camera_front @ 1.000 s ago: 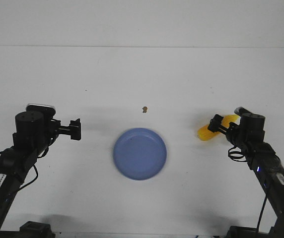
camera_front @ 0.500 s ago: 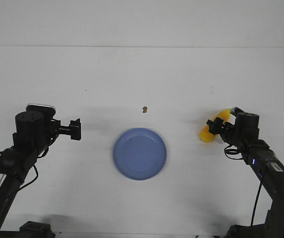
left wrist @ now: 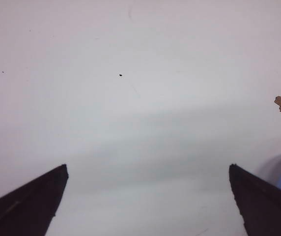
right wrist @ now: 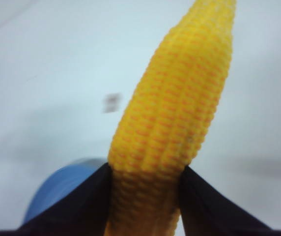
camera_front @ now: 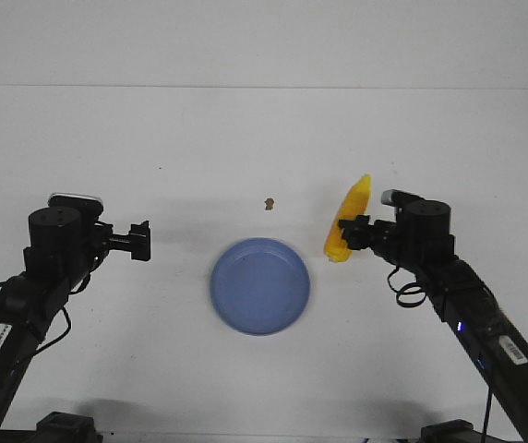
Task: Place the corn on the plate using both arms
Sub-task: 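Carry the corn with the right gripper and set it on the plate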
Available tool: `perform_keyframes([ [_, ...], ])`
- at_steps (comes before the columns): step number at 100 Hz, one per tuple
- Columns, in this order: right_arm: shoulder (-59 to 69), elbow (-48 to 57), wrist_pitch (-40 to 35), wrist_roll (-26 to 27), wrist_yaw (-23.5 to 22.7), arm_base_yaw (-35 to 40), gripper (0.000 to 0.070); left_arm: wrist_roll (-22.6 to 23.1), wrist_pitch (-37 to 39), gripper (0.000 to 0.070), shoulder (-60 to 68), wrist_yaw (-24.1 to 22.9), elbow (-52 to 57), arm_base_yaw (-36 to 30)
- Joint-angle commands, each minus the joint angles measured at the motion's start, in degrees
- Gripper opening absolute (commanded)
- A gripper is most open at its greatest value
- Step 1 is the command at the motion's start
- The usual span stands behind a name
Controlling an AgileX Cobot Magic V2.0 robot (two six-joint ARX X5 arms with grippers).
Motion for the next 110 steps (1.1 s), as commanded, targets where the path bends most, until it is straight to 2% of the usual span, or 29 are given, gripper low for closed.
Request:
perform_keyframes([
  [1,1.2,0.24,-1.51,-4.04,2.89,5.55,0.0181,0.92,0.13,0.07,0.7,-0.17,0.96,-0.11],
  [12,2.6,0.24,-2.91,-5.44,8.15,13.33,0.0209,0.92,0.13,0.07,0.7,-0.17,0.96,-0.11],
  [30,6.01,0.24,-1.64,-5.42,12.72,21.81,0.024,0.92,0.09,0.07,0.7,-0.17,0.96,-0.11],
  [42,8.22,0.24,-0.87,-5.42,14.84,24.41,0.0403,0.9,-0.09,0.07,0.7,-0.17,0.96,-0.11],
  [48,8.92,0.24,-0.81,-5.42,14.8,24.81,0.0455,0.92,-0.33,0.07,0.7,-0.17,0.96,-0.11],
  [68,9.16,0.24,0.04,-5.57,14.8,24.79,0.0527,0.92,-0.72,0.07,0.7,-0.17,0.96,-0.11],
  [90,5.81,0.33,0.92,-6.16,14.82,22.36,0.0529,0.83,0.2,0.07,0.57,-0.17,0.96,-0.11],
  [103,0.44,0.33,0.98,-9.01,14.97,18.88,0.0529,-1.7,2.54,0.07,0.2,-0.15,0.96,-0.11],
  [110,-4.02,0.33,0.35,-11.45,17.11,16.2,0.0529,-1.68,3.5,0.07,-0.02,-0.15,0.96,-0.11],
])
